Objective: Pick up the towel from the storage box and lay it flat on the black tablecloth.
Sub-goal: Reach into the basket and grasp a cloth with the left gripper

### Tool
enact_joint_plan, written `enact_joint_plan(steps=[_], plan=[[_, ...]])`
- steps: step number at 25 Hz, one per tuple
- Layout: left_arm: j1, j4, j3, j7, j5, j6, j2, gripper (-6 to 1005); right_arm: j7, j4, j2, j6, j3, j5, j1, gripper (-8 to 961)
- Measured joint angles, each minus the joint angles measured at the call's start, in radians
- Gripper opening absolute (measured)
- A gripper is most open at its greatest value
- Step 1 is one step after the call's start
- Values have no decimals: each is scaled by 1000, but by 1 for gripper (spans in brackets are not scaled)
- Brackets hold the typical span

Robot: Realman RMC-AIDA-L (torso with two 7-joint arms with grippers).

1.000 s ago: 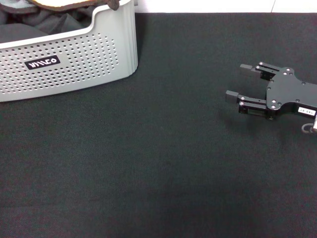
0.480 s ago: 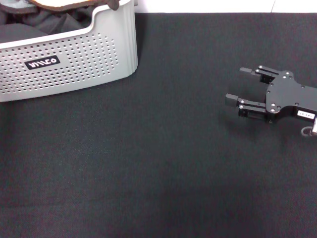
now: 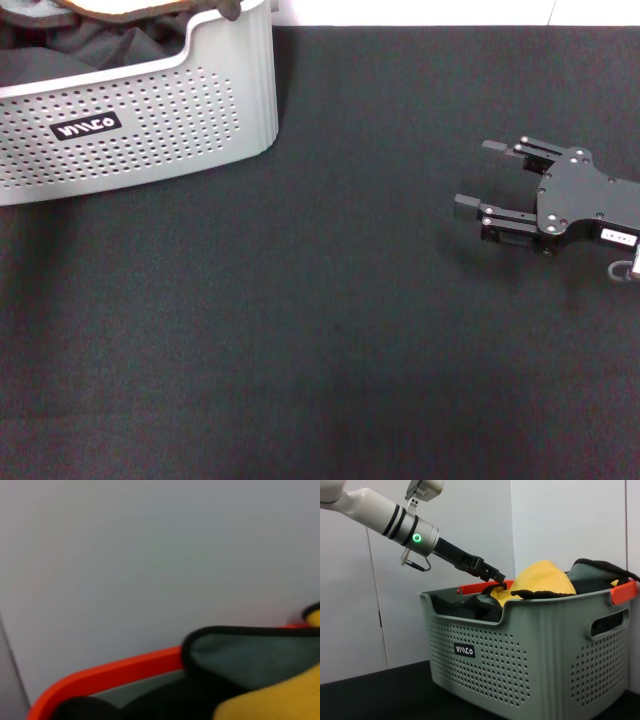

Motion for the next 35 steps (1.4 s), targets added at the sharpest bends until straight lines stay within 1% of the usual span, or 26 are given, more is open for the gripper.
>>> enact_joint_plan(steps=[4,7,10,18,26,32,35], plan=[[4,2,35,-12,-1,3,-2,630,0,1,0,2,-1,0,0,756],[4,-24,52,-18,3,-2,-3,627,-2,3,0,3,-2,0,-1,756],[4,-42,48,-20,4,-11,-2,624,-6,10,0,5,-1,0,-2,755],[30,-40,45,-40,5,-52,-1,615,-13,12,-2,13,0,0,-2,755],[23,-54,49,-35,6,-58,-1,607,-14,12,-2,14,0,-2,-2,755],[19,-58,51,-34,6,-88,0,380,-15,12,-2,15,0,-2,-2,755],[19,-58,51,-34,2,-97,-1,241,-15,12,-2,15,0,-2,-2,755]])
